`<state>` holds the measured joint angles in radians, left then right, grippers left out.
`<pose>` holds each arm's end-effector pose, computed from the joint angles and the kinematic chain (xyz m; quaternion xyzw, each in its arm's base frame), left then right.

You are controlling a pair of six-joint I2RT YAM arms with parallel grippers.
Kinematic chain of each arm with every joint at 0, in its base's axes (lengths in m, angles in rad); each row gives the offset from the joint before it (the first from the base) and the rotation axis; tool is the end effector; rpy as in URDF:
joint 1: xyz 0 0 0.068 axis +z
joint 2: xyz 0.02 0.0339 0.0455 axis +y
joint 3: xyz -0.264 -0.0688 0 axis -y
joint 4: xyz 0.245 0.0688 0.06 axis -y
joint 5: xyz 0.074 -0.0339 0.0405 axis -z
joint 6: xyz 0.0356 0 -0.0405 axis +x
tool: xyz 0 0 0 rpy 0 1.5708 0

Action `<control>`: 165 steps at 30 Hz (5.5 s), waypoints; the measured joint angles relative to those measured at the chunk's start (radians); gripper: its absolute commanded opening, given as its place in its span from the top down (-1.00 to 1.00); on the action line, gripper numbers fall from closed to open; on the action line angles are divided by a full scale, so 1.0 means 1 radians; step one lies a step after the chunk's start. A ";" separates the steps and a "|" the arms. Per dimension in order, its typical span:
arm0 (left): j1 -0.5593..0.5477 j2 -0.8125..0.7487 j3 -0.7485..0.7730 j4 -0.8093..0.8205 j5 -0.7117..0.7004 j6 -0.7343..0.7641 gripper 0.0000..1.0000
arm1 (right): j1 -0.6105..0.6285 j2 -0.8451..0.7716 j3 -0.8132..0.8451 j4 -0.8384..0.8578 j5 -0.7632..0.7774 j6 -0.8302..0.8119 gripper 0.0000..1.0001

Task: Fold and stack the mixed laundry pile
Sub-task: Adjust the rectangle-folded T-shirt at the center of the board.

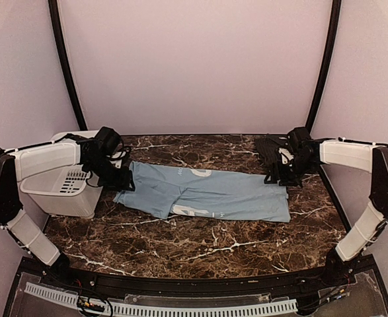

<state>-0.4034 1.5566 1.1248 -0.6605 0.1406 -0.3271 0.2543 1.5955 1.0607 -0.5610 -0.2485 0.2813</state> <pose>0.2870 -0.1279 0.2325 0.0536 0.9678 -0.1482 0.1964 0.3051 0.0884 0.2077 -0.0161 0.9647 0.1779 0.1933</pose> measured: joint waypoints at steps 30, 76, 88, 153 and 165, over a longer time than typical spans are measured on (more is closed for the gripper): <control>-0.001 0.034 -0.188 0.164 -0.020 -0.159 0.12 | 0.321 -0.016 -0.032 0.176 -0.090 0.130 -0.13; -0.021 0.017 -0.131 0.169 -0.074 -0.165 0.53 | 0.476 0.083 -0.003 0.269 -0.148 0.219 -0.08; -0.021 0.097 -0.144 0.172 -0.105 -0.175 0.25 | 0.649 0.400 0.269 0.398 -0.226 0.323 0.02; -0.020 -0.009 -0.169 0.274 -0.056 -0.196 1.00 | 0.717 0.583 0.480 0.468 -0.097 0.462 1.00; -0.017 0.013 -0.059 0.260 -0.047 -0.177 0.09 | 0.600 0.550 0.499 0.520 -0.139 0.460 1.00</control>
<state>-0.4206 1.5692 1.0660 -0.4007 0.0940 -0.5045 0.8543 2.1452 1.5593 -0.0414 -0.3874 0.7410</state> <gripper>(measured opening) 0.413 0.006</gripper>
